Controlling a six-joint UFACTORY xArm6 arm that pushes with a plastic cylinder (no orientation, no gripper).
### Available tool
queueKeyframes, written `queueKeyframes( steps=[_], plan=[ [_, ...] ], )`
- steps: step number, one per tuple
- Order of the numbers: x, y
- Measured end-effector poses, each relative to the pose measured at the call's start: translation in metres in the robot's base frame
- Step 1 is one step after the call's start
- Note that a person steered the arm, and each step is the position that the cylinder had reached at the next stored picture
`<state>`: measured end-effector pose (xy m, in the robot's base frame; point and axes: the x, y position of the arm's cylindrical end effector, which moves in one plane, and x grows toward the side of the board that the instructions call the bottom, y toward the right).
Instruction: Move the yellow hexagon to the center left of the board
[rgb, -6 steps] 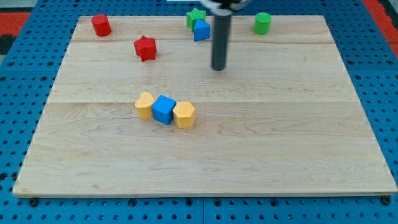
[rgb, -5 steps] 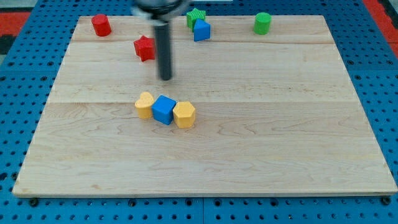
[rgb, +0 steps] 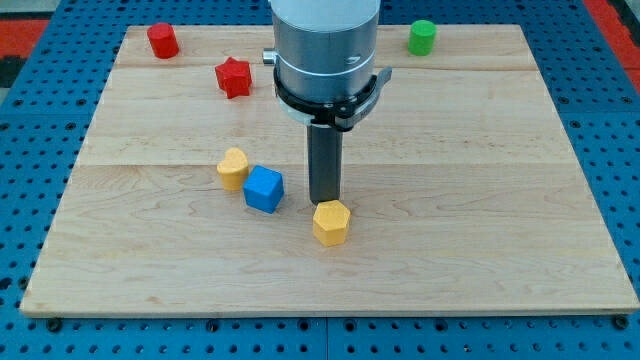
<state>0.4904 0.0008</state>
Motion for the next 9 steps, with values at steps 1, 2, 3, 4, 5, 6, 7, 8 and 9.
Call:
queueKeyframes(
  steps=[1, 2, 3, 4, 5, 6, 7, 8, 9],
  plan=[
    [-0.011, 0.048],
    [0.032, 0.071],
    [0.060, 0.001],
    [0.063, -0.083],
    [0.053, -0.146],
    [0.069, -0.093],
    [0.056, 0.003],
    [0.047, -0.066],
    [0.037, -0.173]
  ],
)
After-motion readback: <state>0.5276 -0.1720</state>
